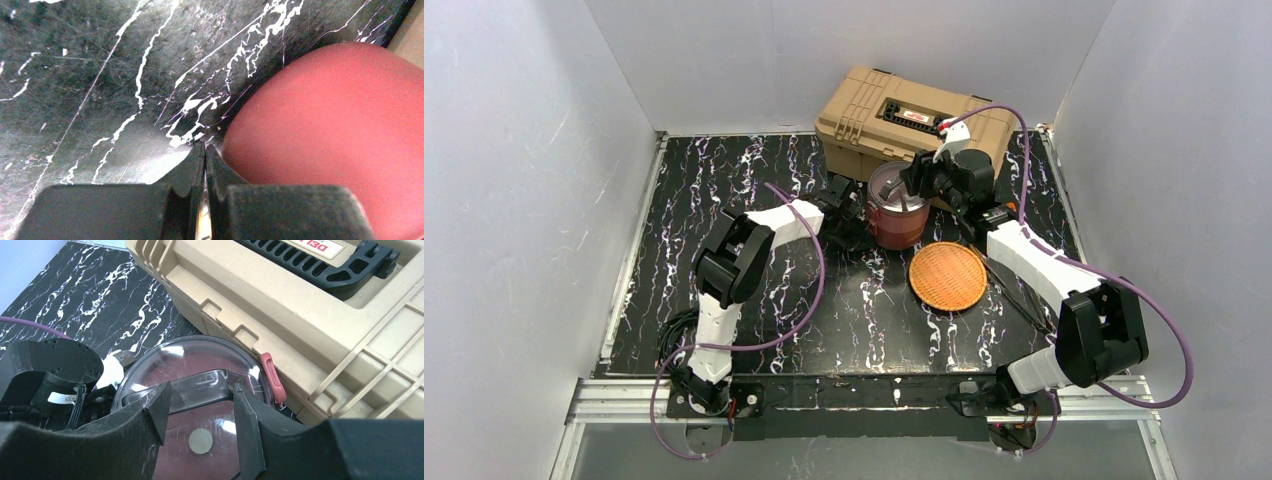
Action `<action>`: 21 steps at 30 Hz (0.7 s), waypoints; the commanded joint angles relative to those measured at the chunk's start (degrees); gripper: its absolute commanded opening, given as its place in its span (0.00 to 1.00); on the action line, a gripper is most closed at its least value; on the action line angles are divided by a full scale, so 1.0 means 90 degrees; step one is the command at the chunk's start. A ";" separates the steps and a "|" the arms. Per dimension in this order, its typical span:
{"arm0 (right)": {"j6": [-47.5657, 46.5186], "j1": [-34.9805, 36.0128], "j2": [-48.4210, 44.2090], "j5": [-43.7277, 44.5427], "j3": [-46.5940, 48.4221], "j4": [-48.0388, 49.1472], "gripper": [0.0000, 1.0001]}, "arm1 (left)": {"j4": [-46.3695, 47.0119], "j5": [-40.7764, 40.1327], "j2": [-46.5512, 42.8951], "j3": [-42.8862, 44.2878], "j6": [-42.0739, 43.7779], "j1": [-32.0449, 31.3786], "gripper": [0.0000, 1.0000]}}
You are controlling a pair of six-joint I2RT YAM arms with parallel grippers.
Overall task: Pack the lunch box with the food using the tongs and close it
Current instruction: Close the fastener on the packing box.
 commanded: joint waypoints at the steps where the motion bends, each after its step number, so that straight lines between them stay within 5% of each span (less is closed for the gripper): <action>1: 0.0148 0.0382 0.0610 -0.1162 -0.0729 -0.2774 0.48 | 0.1667 -0.0406 -0.0268 0.0626 -0.0442 0.0022 0.00; 13: 0.1188 0.0382 -0.0561 -0.0019 -0.0036 -0.3596 0.56 | 0.1880 -0.1294 -0.2334 -0.1415 0.1031 0.0253 0.17; 21: 0.1565 0.0381 -0.0802 0.0528 0.0086 -0.3678 0.62 | 0.1544 -0.1031 -0.3183 -0.1515 0.2528 0.0428 0.31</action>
